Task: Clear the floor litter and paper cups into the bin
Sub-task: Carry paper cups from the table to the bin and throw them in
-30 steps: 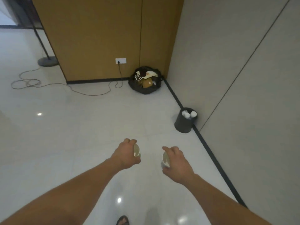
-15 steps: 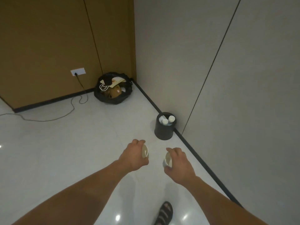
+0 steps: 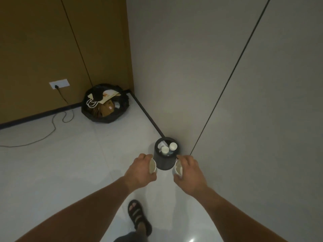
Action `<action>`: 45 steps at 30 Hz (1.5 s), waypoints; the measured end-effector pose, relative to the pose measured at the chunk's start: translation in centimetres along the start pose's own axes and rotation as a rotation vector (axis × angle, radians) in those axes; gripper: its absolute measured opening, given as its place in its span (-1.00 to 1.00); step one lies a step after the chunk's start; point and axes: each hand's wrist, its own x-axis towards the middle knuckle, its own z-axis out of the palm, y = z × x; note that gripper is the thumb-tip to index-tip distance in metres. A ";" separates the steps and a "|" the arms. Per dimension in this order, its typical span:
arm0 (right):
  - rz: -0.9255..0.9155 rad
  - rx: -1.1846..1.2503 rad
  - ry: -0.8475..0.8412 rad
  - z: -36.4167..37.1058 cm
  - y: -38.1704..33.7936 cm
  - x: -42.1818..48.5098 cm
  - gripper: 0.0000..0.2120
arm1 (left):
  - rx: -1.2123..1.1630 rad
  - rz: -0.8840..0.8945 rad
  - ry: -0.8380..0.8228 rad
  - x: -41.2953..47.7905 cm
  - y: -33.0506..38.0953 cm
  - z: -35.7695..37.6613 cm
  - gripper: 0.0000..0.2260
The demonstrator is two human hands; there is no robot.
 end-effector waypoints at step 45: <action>0.053 -0.125 -0.190 38.3 31.5 46.9 -0.13 | -0.198 -0.143 -0.207 55.6 -16.0 35.0 -0.39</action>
